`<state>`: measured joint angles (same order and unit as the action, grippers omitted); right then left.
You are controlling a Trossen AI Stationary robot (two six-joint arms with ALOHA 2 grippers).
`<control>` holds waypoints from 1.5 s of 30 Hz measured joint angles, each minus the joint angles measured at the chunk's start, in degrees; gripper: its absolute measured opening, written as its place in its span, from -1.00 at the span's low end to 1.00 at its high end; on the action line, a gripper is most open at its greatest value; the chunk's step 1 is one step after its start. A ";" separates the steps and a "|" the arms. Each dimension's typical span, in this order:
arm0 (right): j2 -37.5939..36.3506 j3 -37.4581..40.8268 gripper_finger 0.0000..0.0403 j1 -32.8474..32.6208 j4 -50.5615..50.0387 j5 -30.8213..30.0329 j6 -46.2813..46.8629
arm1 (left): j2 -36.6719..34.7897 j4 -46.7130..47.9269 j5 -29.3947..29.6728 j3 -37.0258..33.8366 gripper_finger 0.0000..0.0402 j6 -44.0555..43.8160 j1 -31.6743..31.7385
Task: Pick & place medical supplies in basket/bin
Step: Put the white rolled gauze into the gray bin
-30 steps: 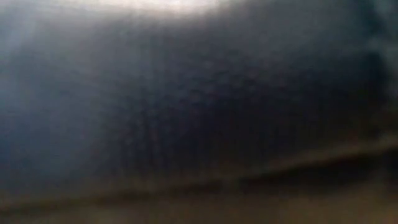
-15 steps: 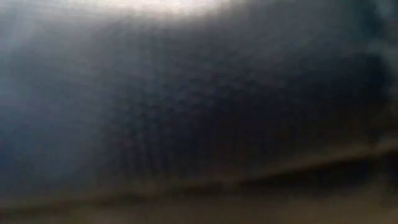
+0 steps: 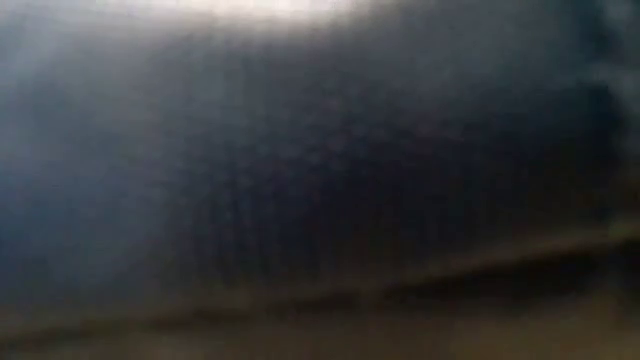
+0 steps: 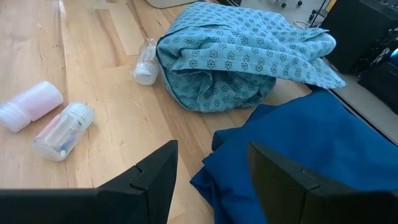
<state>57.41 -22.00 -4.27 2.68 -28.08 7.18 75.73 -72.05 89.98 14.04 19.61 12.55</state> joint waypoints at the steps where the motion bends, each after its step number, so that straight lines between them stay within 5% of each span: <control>1: -0.01 0.00 0.00 0.00 -0.02 0.00 0.02 | 0.01 2.10 0.02 0.00 -0.80 -2.22 0.71; 15: 0.00 0.00 0.00 0.00 0.00 0.00 0.02 | 0.00 21.10 -0.58 0.00 -0.80 -21.08 6.61; 25: 0.00 0.00 0.00 0.00 0.00 0.00 0.06 | 0.00 37.69 -14.24 -0.04 -0.69 -43.22 10.34; 36: 0.00 0.00 0.00 0.00 0.00 0.00 0.04 | -1.60 35.95 -16.07 -0.07 -0.50 -36.12 10.91; 45: 0.00 0.00 0.00 0.00 -0.02 0.02 0.04 | -4.55 35.84 -20.88 -0.07 -0.25 -38.48 10.89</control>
<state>57.41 -22.00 -4.27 2.66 -28.05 7.22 71.17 -36.21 69.09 13.98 -18.87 23.44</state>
